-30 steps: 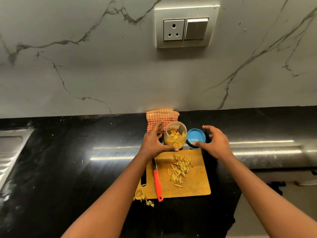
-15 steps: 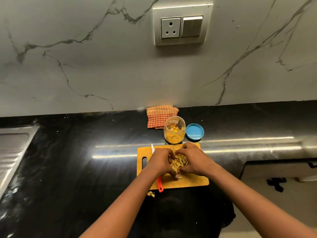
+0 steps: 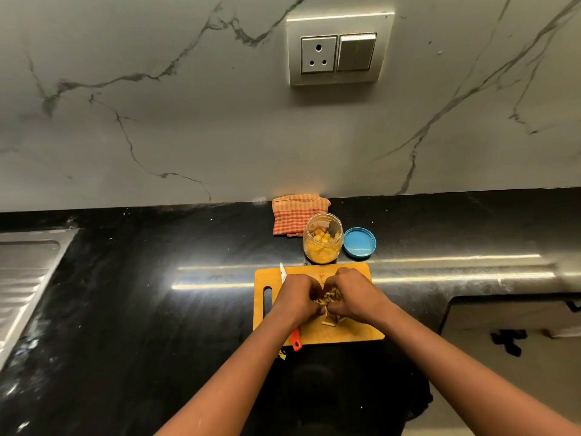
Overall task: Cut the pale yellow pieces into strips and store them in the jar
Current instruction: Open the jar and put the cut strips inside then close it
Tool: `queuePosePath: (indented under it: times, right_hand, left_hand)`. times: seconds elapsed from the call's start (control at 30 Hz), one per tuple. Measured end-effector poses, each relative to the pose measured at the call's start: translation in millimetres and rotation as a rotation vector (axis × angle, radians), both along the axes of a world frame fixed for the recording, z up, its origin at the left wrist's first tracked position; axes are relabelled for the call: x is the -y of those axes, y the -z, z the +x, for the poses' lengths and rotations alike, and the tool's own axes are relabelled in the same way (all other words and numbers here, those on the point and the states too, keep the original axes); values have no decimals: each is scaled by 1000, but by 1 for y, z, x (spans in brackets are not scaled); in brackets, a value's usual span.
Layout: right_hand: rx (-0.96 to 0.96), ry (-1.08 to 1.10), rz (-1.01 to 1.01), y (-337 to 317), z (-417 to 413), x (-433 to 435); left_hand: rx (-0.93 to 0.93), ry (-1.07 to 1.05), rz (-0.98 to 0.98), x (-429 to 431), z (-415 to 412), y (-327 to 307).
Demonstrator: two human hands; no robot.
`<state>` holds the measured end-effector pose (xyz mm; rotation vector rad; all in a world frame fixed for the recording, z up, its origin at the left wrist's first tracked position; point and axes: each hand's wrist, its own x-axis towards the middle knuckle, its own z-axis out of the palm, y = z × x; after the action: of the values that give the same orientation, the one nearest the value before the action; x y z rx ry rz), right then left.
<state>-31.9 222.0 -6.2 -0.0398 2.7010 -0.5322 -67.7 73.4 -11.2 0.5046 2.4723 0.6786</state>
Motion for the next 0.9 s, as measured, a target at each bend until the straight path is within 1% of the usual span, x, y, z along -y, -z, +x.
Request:
queuePosePath:
  times: [0.2, 0.4, 0.6, 0.77, 0.83, 0.9]
  right_hand:
    - [-23, 86, -39, 2, 4, 1]
    - [-35, 202, -161, 0, 10, 1]
    - [-52, 295, -289, -13, 15, -1]
    - [-103, 376, -432, -28, 13, -3]
    - [-147, 391, -461, -36, 7, -4]
    - [-187, 404, -476, -47, -2, -6]
  left_hand:
    - [-33, 23, 37, 2, 5, -2]
    - [-26, -63, 112, 6, 8, -4]
    - [21, -192, 259, 15, 3, -10]
    - [110, -299, 415, 16, -4, -22]
    - [112, -328, 475, 14, -9, -30]
    - [74, -343, 505, 10, -17, -42]
